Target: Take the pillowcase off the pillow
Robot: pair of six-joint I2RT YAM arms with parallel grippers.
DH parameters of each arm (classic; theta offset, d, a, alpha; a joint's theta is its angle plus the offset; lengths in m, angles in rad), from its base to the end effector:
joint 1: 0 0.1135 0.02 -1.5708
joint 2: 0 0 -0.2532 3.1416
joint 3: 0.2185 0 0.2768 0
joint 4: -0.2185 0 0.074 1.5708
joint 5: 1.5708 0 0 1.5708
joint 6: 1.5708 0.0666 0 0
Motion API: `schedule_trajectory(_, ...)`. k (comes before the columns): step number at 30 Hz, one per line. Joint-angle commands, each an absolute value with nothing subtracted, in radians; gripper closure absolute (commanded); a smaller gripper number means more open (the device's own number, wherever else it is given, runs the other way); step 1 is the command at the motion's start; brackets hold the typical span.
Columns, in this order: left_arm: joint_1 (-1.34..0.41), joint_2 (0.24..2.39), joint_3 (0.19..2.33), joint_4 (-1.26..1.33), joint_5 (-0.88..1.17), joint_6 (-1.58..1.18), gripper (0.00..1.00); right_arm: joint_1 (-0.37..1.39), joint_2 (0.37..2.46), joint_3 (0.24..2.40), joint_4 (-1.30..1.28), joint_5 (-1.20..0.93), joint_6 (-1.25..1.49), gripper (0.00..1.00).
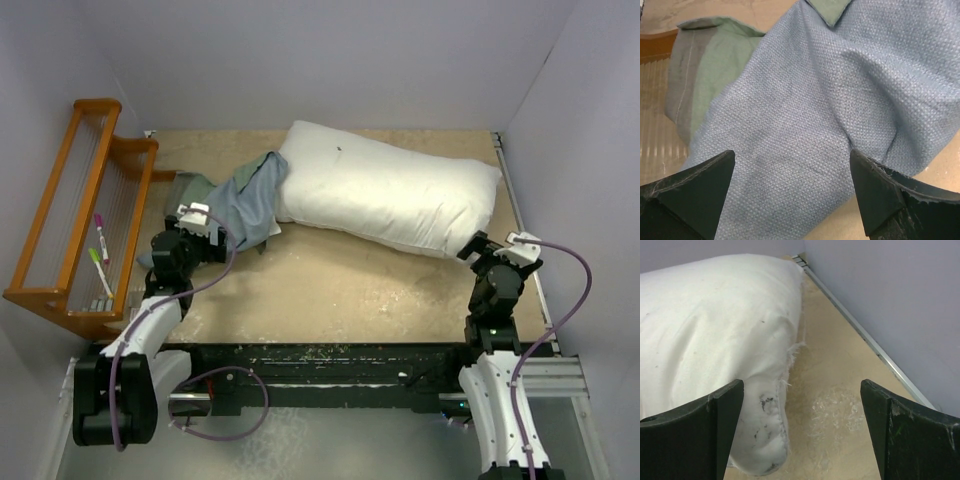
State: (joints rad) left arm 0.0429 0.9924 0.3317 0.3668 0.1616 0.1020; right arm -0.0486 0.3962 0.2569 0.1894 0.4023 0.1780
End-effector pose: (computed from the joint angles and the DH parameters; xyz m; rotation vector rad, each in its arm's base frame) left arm 0.2657 0.0007 0.1666 0.1665 1.8536 -0.0502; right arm 0.1960 -0.0356 0.2399 0.4872 1.4484 -0.2025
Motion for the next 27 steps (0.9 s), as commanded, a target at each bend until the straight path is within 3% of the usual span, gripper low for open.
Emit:
schedule_trajectory(1, 0.063, 0.908, 0.442, 0.194, 0.199, 0.036, 0.01, -0.044, 0.364, 0.228, 0.247, 0.194, 0.069, 0.0)
schedule_trajectory(11, 0.065, 0.671, 0.31, 0.075, 0.211, 0.056, 0.01, -0.044, 0.518, 0.185, 0.351, 0.103, 0.044, 0.0)
schedule_trajectory(13, 0.064, 0.637, 0.206, 0.16, 0.13, 0.052, 0.01, -0.044, 0.553, 0.192, 0.359, 0.08, 0.037, 0.0)
schedule_trajectory(16, 0.064, 0.635, 0.212, 0.151, 0.132, 0.046, 0.01, -0.044, 0.604, 0.207, 0.371, 0.013, 0.006, 0.0)
schedule_trajectory(23, 0.064, 0.664, 0.219, 0.153, 0.228, 0.08, 0.04, -0.044, 0.617, 0.21, 0.373, 0.014, 0.007, 0.0)
schedule_trajectory(27, 0.065, 0.449, 0.073, 0.228, 0.341, 0.105, 0.01, -0.045, 0.612, 0.209, 0.35, -0.037, 0.0, 0.0)
